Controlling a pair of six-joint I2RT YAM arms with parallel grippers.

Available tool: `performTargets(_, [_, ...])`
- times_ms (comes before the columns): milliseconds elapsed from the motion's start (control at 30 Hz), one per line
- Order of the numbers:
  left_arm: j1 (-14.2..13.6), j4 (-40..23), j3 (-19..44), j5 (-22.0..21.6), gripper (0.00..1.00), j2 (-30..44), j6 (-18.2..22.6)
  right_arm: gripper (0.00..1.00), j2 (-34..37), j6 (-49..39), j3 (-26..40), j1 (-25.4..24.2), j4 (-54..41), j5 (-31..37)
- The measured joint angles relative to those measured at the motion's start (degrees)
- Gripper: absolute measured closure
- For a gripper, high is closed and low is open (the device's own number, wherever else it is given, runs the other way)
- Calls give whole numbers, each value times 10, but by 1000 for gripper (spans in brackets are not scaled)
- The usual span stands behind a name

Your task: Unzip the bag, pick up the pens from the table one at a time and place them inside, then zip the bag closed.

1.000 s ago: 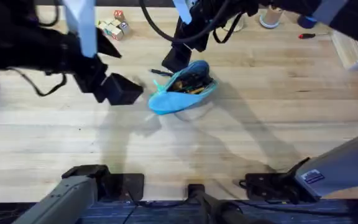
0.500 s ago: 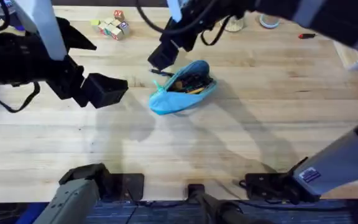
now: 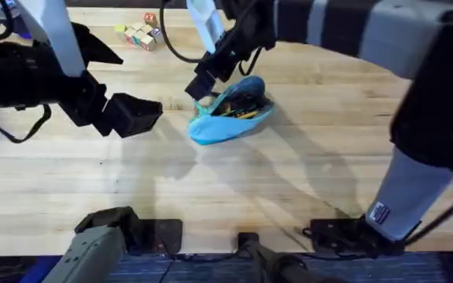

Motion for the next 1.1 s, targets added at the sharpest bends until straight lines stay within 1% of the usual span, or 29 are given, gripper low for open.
performTargets(167, [0,0,0,0,7,0,0,5,37,4,0,0,15,15])
performTargets(333, [0,0,0,0,7,0,0,5,54,6,0,4,22,48])
performTargets(600, [0,0,0,0,8,0,0,6,59,6,0,19,26,72])
performTargets(833, [0,0,0,0,7,0,0,16,65,6,5,33,26,112])
performTargets(1000, [0,0,0,0,7,0,0,161,65,6,5,35,29,120])
performTargets(1100, [0,0,0,0,8,0,0,313,65,6,5,35,29,122])
